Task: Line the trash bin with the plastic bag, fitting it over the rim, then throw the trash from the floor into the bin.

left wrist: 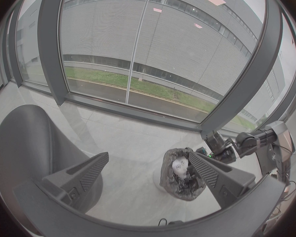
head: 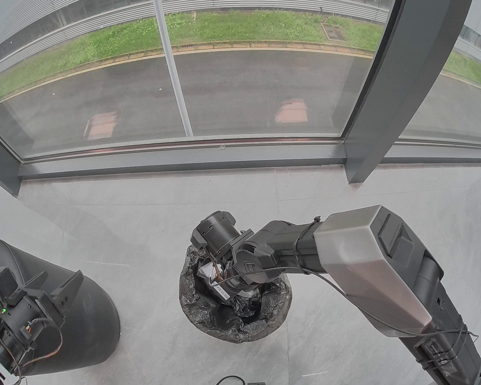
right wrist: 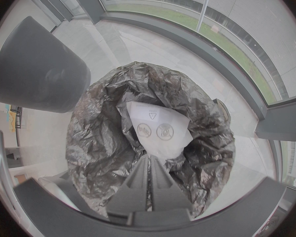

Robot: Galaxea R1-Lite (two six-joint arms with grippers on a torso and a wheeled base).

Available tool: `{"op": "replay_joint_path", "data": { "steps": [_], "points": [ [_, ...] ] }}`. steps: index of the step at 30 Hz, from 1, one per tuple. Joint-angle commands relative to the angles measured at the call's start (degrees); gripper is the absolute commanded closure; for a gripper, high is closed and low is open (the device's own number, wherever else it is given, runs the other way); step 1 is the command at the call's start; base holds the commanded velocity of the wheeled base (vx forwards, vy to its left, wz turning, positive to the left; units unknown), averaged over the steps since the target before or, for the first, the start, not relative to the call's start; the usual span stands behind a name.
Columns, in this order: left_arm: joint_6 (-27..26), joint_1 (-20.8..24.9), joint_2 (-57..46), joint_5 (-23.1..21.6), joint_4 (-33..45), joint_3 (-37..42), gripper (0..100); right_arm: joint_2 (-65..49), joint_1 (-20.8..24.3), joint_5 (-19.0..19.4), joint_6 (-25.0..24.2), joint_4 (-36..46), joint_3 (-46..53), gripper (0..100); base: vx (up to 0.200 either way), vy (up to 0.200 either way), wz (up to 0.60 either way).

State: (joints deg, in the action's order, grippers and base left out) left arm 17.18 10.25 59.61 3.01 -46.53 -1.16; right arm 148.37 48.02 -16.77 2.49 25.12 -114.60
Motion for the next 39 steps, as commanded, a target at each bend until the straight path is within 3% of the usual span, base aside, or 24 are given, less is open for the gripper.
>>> {"op": "replay_joint_path", "data": {
  "steps": [1,9,13,22,32,39],
  "points": [
    [-1.1,0.0,-22.5,0.9,16.7,-1.9,0,8.0,-0.6,-2.6,4.4,-9.5,0.0,100,0.000,0.000,0.00],
    [-1.2,-0.1,-41.9,0.6,41.2,-10.4,0,10.5,-1.7,-4.4,5.9,-15.5,0.0,100,0.000,0.000,0.00],
    [-1.2,-0.2,-46.9,0.8,46.0,-11.1,0,10.4,-2.1,-4.5,6.0,-16.0,0.0,100,0.000,0.000,0.00],
    [-1.5,-0.8,-53.6,1.1,48.8,-7.6,0,12.6,-3.0,-4.5,6.7,-18.2,0.0,100,0.000,0.000,0.00],
    [-9.3,-0.8,-53.6,5.3,48.2,-3.1,0,14.8,-4.1,-4.6,8.9,-21.2,0.0,100,0.000,0.000,0.00],
    [-10.5,-0.8,-53.6,6.2,48.2,-1.4,0,11.4,-3.5,-4.6,8.9,-20.5,0.0,100,0.000,0.000,0.00]
  ]
}}
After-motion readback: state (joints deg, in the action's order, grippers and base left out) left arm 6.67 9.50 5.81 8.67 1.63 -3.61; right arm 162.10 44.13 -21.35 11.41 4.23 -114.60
